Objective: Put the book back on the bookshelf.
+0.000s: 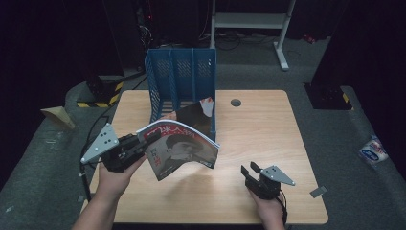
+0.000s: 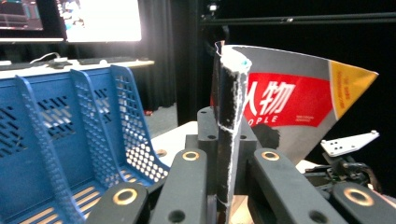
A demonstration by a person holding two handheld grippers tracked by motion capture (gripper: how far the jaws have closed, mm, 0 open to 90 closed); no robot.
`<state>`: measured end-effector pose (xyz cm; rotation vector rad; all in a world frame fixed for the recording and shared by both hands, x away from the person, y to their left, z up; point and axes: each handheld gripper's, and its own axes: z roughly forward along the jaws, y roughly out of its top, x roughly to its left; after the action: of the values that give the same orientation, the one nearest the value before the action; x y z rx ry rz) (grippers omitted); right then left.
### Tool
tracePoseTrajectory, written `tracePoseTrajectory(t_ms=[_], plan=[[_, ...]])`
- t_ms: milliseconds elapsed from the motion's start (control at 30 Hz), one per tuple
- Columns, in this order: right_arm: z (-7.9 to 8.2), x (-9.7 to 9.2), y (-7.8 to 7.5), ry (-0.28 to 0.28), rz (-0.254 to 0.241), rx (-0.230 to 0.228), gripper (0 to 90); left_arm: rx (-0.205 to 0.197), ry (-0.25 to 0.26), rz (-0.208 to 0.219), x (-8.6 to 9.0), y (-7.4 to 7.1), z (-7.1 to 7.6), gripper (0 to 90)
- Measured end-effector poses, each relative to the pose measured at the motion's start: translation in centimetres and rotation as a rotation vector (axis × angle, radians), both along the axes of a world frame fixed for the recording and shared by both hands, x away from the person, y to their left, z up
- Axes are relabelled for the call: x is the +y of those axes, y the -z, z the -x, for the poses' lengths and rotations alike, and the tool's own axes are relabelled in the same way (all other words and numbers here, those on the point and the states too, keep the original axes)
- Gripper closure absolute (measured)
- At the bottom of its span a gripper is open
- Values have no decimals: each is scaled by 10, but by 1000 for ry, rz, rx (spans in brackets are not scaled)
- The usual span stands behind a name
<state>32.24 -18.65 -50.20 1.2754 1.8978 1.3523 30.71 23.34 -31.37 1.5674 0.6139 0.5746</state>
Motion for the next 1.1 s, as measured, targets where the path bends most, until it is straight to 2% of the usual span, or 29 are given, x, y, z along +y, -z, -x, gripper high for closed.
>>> tracePoseTrajectory(t_ms=[100,233,567,800,1100], plan=[[0,1,0,-4,0,0,554,-2,-27,-13,5,-9,-1,869],[1,1,-1,-4,-2,1,554,8,-55,-1,16,-19,-5,868],[0,0,0,-5,3,0,554,5,-156,-6,45,-46,-18,868],[-1,0,1,-5,-1,6,554,2,-244,8,61,-54,-29,868],[0,0,1,-6,-2,8,554,14,-325,22,72,-57,-46,868]])
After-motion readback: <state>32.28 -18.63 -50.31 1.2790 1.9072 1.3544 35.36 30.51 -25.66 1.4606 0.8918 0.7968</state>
